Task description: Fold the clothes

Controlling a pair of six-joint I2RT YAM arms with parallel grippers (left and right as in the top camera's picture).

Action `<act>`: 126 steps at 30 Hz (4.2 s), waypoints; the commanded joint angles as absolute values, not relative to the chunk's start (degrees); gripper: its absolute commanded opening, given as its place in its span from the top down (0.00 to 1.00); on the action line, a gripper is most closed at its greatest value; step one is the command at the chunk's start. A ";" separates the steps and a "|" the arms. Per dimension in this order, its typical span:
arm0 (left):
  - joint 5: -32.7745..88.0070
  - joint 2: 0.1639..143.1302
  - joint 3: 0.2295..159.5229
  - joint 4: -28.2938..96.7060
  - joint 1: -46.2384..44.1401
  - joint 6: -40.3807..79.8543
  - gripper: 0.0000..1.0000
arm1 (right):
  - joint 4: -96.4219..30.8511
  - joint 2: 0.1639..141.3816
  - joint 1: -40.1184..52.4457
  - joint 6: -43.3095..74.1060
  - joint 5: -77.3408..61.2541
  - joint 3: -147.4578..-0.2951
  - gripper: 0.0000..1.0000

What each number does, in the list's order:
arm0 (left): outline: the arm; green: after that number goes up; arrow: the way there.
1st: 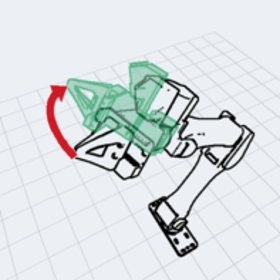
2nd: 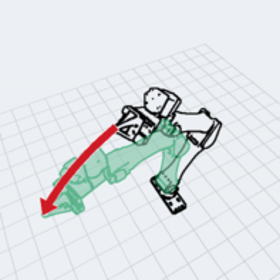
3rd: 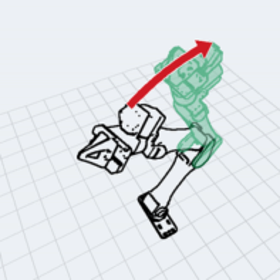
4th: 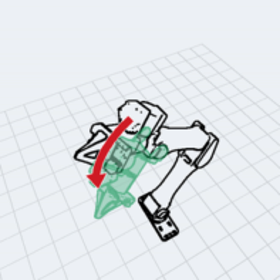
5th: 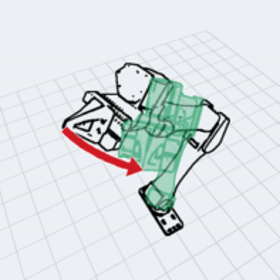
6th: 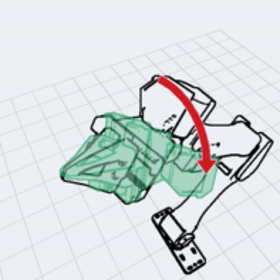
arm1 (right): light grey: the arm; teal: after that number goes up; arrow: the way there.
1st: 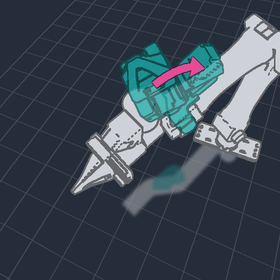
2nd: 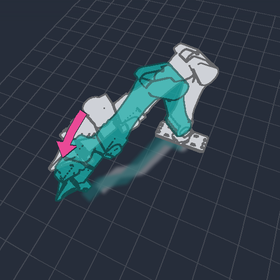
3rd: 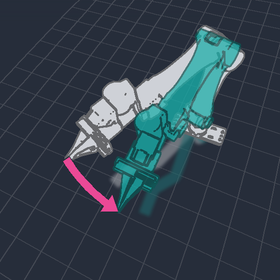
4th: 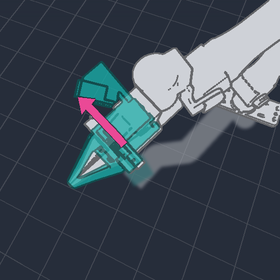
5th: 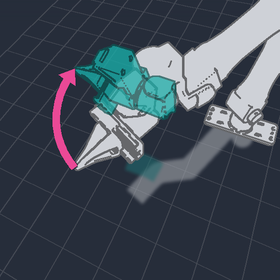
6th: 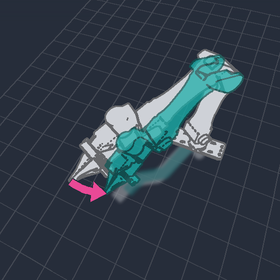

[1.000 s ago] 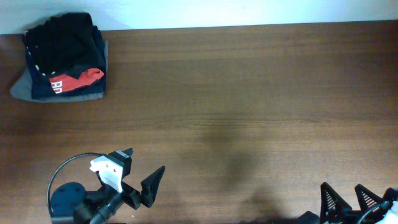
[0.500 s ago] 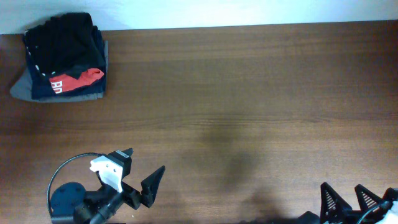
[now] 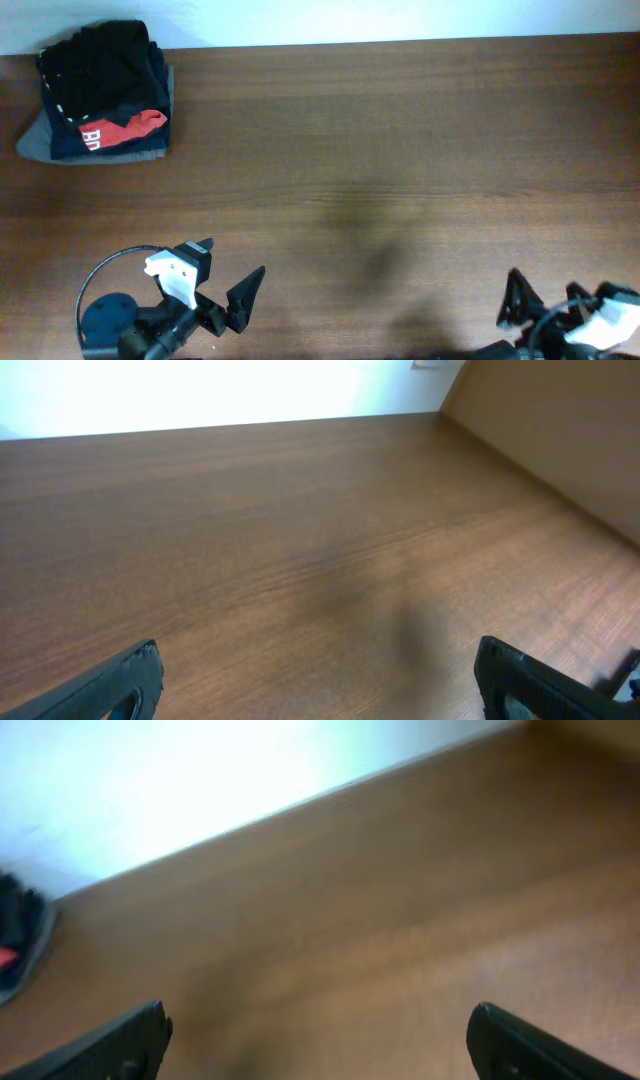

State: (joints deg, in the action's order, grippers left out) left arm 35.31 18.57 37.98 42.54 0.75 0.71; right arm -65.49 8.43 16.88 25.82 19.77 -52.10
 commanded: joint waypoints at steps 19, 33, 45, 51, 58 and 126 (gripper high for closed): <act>35.14 17.91 37.54 42.26 0.54 0.86 0.01 | -16.91 0.21 -0.30 6.42 -2.83 -14.22 0.01; 35.14 17.91 37.54 42.26 0.54 0.86 0.01 | 7.55 0.21 -0.45 6.44 -4.97 -1.43 0.01; 35.14 17.91 37.54 42.26 0.54 0.86 0.01 | 6.66 0.21 -0.38 6.20 -5.63 -0.32 0.01; 35.14 17.91 37.54 42.26 0.54 0.86 0.01 | -0.14 0.21 -0.40 0.82 -8.21 -0.32 0.01; 35.14 17.91 37.54 42.26 0.54 0.86 0.01 | -3.46 0.21 -0.40 -8.75 -12.36 -0.32 0.01; 25.63 6.26 24.80 29.43 -0.14 -0.49 0.01 | -4.16 0.21 -0.40 -2.90 -4.03 -0.32 0.01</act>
State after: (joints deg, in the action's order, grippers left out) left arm 27.81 8.36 28.51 32.97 0.34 -0.01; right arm -3.79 0.84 -0.03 -3.18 -4.95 -0.58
